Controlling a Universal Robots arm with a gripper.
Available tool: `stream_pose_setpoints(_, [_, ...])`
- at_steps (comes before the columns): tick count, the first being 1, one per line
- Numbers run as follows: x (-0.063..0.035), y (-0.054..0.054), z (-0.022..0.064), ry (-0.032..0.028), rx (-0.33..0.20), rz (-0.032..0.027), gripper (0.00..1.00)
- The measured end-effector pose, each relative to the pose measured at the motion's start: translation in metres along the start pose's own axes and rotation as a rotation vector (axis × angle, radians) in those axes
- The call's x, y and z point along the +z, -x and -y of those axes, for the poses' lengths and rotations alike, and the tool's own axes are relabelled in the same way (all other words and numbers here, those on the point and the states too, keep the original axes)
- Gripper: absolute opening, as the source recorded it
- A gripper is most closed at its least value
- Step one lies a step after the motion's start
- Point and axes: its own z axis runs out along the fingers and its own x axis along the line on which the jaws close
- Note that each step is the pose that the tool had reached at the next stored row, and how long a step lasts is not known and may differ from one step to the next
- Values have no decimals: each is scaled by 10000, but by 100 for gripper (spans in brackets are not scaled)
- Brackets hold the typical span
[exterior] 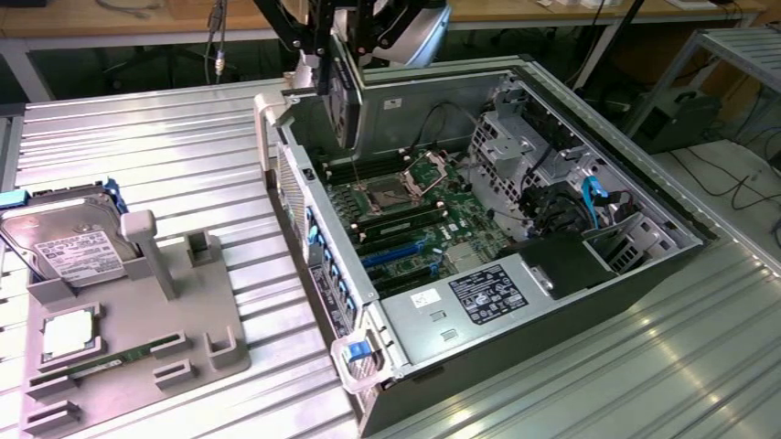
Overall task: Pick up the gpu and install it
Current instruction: 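Pick up the gpu and move the gpu toward the slot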
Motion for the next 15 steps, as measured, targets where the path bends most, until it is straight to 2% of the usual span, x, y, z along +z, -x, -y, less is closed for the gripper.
stream_pose_setpoints(2, [1, 1, 0, -2, -219, -21, 28])
stream_pose_setpoints(13, [21, 1, 2, 0, -2327, -209, 28])
stream_pose_setpoints(15, [21, 1, 2, -4, -2450, -219, 28])
